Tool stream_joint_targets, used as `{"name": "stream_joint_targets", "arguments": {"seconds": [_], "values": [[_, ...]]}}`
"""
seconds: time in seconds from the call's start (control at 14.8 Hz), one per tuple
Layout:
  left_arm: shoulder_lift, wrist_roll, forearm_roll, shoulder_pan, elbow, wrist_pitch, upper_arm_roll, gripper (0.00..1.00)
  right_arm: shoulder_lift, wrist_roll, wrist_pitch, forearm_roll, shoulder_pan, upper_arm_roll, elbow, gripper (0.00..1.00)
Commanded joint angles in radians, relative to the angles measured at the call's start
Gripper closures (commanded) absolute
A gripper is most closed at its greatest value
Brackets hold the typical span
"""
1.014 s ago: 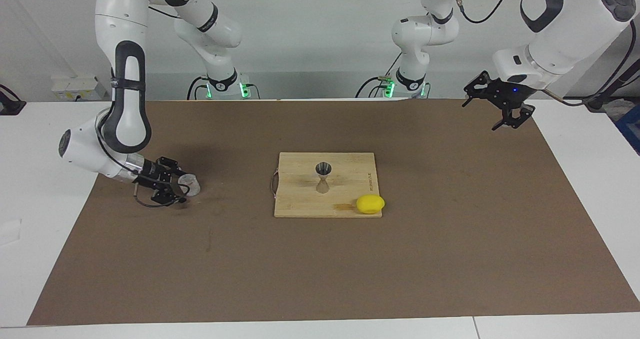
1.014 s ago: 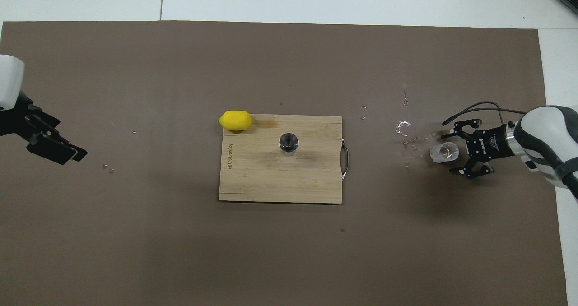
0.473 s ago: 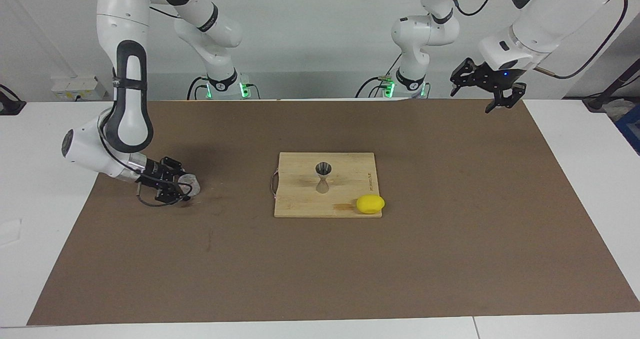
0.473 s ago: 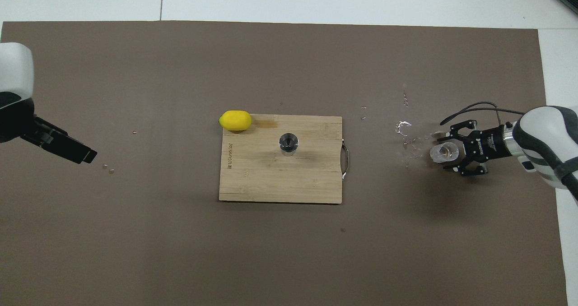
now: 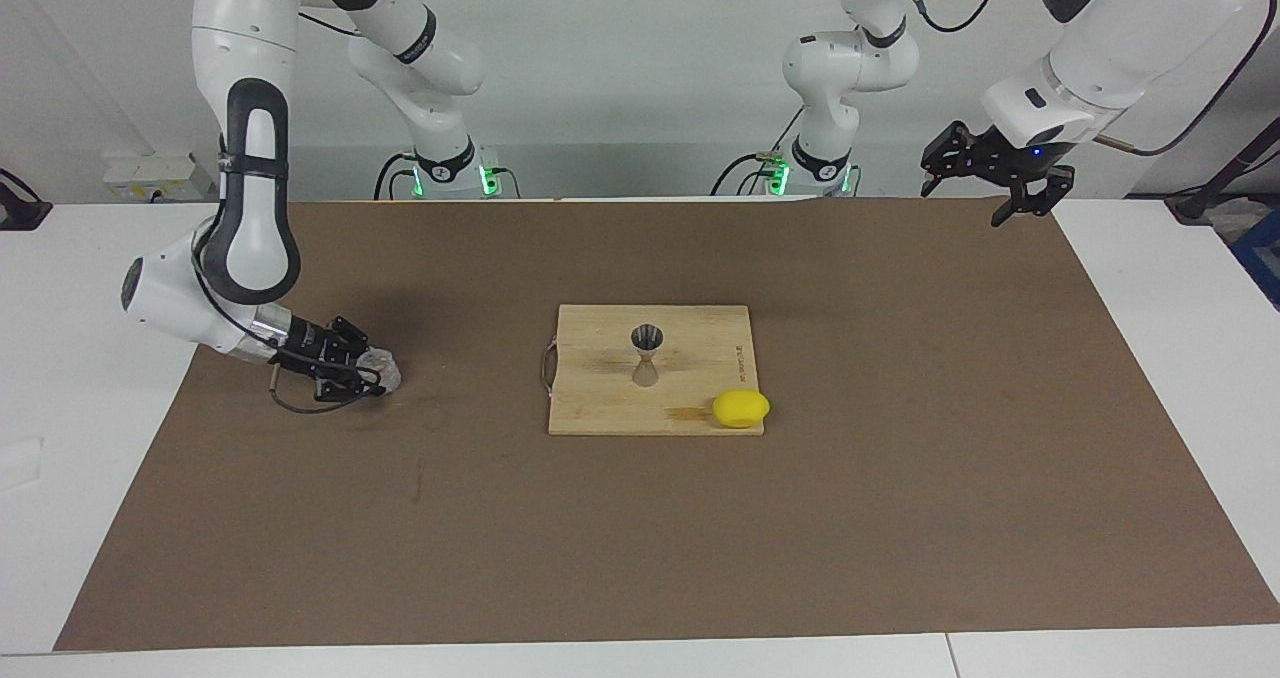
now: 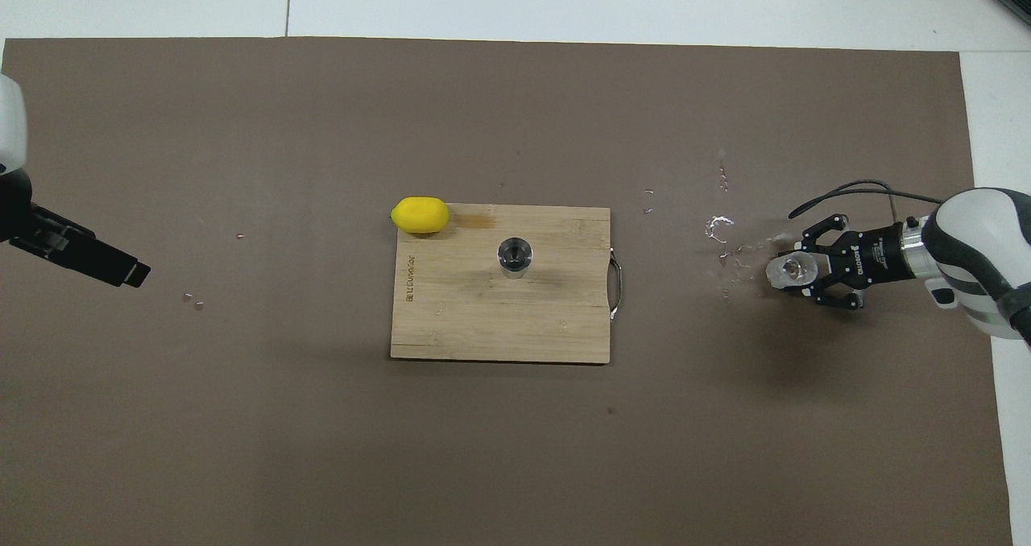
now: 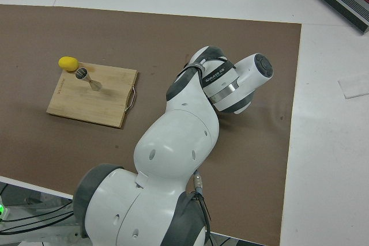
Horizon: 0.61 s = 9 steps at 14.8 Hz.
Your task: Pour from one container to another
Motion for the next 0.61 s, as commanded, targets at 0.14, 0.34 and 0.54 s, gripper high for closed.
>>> {"name": "stream_joint_targets", "arguments": {"seconds": [0.14, 0.34, 0.54], "values": [[-0.032, -0.033, 0.026, 0.006, -0.043, 0.04, -0.003, 0.0, -0.07, 0.051, -0.012, 0.033, 0.024, 0.005, -0.023, 0.87], [-0.03, -0.159, 0.089, 0.021, -0.04, 0.05, -0.006, 0.0, -0.115, 0.152, -0.004, 0.031, 0.098, 0.005, -0.022, 0.87], [-0.029, -0.316, 0.095, 0.01, -0.04, 0.085, -0.009, 0.0, -0.135, 0.281, 0.006, 0.014, 0.194, 0.003, -0.008, 0.87]]}}
